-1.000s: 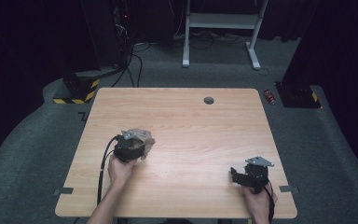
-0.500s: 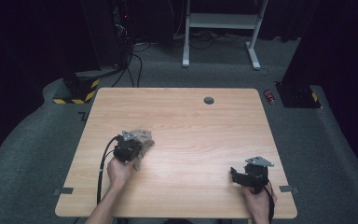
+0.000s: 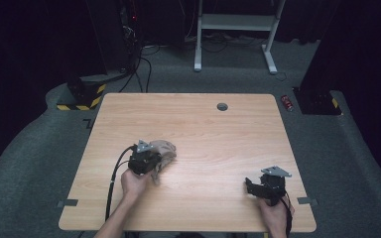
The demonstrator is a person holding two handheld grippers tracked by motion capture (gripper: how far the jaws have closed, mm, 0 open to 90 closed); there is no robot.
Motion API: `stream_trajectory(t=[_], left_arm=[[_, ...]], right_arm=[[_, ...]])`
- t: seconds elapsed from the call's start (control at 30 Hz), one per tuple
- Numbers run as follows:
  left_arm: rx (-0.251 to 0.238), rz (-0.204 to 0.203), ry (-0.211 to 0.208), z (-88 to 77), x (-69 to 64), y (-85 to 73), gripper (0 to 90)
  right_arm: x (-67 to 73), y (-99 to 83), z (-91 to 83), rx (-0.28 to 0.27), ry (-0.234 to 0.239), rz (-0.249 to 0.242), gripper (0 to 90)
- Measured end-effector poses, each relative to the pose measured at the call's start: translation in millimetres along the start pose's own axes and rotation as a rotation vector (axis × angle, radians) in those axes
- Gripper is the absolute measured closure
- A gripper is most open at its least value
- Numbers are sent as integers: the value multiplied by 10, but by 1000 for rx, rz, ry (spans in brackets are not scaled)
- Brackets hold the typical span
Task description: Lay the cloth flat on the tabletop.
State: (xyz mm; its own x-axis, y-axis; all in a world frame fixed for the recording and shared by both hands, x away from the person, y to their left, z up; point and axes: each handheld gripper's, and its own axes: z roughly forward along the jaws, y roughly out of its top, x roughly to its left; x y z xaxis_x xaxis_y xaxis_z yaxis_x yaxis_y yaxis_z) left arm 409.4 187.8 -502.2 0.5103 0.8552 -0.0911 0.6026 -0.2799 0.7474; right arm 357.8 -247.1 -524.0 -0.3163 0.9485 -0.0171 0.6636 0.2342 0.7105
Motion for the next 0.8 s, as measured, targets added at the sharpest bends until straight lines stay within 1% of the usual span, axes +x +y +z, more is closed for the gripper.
stream_trajectory(t=[0.03, 0.13, 0.23, 0.27, 0.37, 0.4, 0.43, 0.6, 0.73, 0.8], left_arm=[[0, 12, -2, -1, -16, 14, 846], [-3, 24, -12, -6, -55, 47, 846], [-13, 44, -35, -2, -139, 108, 846], [-13, 44, -35, -2, -139, 108, 846], [-14, 51, -63, 37, -215, 124, 846], [-14, 51, -63, 37, -215, 124, 846], [-12, 50, -74, 54, -240, 128, 846], [-19, 50, -103, 85, -312, 161, 846], [-20, 65, -112, 113, -386, 183, 846], [-18, 65, -118, 134, -418, 190, 845]], right_arm=[[1, 0, 0, 0, 0, 1, 148], [1, 0, 0, 0, 0, 1, 148], [0, 0, 0, 0, 0, 1, 148], [0, 0, 0, 0, 0, 1, 148], [1, 0, 0, 0, 0, 1, 148], [1, 0, 0, 0, 0, 1, 148], [0, 0, 0, 0, 0, 1, 148], [1, 0, 0, 0, 0, 1, 148], [1, 1, 1, 0, 0, 0, 148], [1, 1, 1, 0, 0, 0, 148]])
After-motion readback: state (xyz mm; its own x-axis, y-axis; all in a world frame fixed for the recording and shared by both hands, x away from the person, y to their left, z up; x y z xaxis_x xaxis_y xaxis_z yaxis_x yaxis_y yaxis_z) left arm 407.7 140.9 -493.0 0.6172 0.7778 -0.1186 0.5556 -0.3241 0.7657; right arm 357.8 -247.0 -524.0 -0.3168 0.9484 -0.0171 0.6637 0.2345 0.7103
